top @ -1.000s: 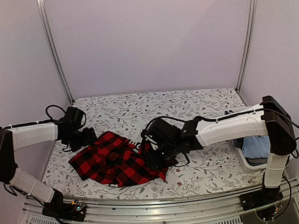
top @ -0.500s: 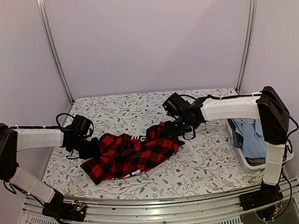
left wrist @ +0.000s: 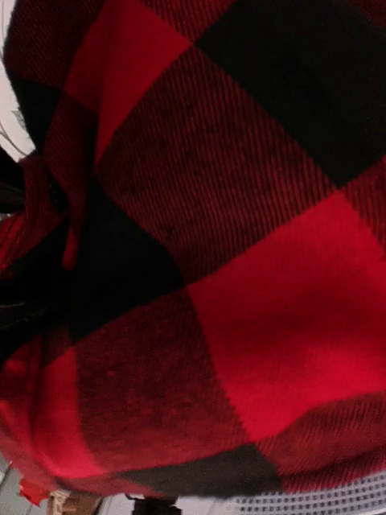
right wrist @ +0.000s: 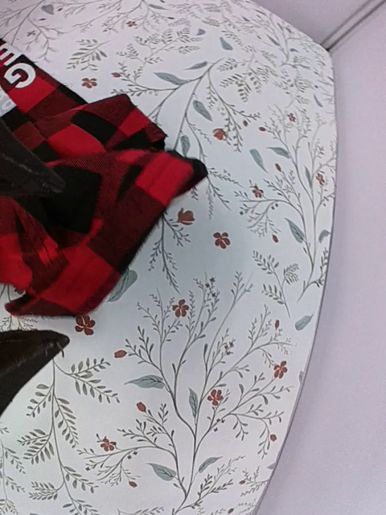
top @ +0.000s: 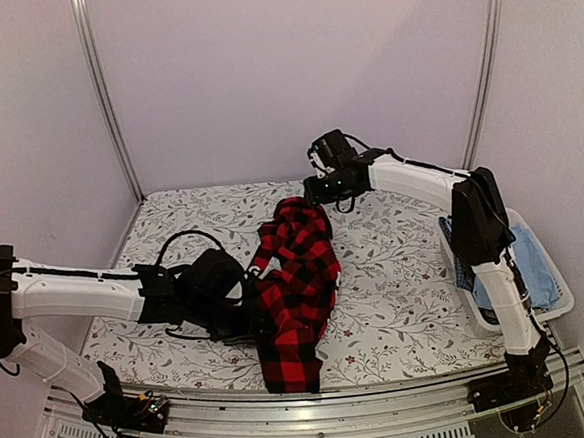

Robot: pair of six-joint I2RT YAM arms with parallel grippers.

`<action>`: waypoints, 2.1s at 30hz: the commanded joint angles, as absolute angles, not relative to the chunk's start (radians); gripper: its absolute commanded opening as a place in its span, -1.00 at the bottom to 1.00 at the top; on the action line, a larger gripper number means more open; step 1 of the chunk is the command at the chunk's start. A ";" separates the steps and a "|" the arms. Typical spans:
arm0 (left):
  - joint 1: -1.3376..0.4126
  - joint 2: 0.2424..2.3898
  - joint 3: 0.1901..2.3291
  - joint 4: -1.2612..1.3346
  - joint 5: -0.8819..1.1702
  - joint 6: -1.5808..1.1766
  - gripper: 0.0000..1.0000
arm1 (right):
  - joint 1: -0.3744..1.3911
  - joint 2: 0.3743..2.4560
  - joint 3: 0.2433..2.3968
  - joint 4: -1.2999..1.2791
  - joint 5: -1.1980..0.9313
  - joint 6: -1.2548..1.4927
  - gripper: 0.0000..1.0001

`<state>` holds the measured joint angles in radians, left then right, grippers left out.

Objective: Fold and stack the long sleeve shirts
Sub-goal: Flatten out the square-folded shirt at the center of the board.

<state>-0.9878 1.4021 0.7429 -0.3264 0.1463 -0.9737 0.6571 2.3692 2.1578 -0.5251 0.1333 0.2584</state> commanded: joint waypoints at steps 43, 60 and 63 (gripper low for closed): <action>-0.734 1.670 1.068 -0.380 0.289 -0.549 -0.60 | 0.877 1.936 1.318 -0.352 -0.037 0.532 -0.73; -0.825 1.256 0.738 -0.506 0.668 -0.566 -1.00 | 0.682 1.796 1.391 -0.514 0.142 0.448 -1.00; -0.854 1.224 0.667 -0.511 0.707 -0.596 -1.00 | 0.635 1.803 1.419 -0.552 0.206 0.418 -1.00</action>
<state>-0.8154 1.2572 0.7494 -0.4717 0.6018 -0.5591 0.6876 1.8267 1.3739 -0.4877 0.1028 0.4660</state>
